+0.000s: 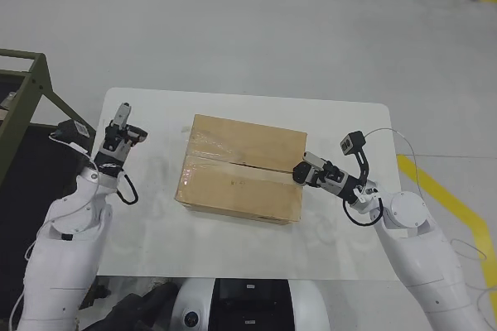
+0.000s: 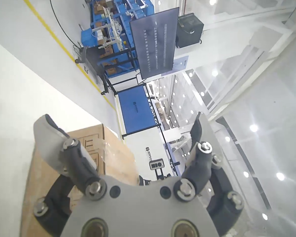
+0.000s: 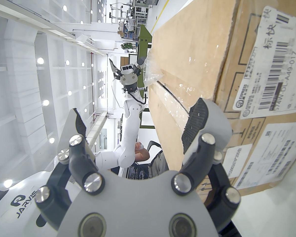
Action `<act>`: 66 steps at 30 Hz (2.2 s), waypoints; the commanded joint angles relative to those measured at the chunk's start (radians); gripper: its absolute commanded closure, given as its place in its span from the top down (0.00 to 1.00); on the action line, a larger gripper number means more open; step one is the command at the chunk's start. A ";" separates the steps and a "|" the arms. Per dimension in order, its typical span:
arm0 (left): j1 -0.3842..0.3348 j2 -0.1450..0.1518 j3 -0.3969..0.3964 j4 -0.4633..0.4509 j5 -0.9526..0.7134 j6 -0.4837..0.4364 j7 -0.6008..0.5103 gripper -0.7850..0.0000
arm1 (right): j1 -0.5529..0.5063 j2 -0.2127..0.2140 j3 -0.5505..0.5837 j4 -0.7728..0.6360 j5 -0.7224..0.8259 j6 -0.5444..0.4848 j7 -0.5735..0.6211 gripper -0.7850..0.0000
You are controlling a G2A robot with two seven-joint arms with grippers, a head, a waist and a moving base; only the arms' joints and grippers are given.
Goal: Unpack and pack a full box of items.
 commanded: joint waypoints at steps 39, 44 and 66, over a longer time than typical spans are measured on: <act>-0.056 0.009 -0.095 0.116 -0.033 0.041 -0.116 1.00 | 0.000 0.000 0.000 0.000 0.000 0.000 0.000 1.00; -0.056 0.009 -0.095 0.116 -0.033 0.041 -0.116 1.00 | -0.004 0.000 -0.002 -0.011 -0.014 0.009 -0.018 1.00; -0.056 0.009 -0.095 0.116 -0.033 0.041 -0.116 1.00 | 0.003 -0.015 -0.063 -0.275 -0.029 0.280 -0.217 1.00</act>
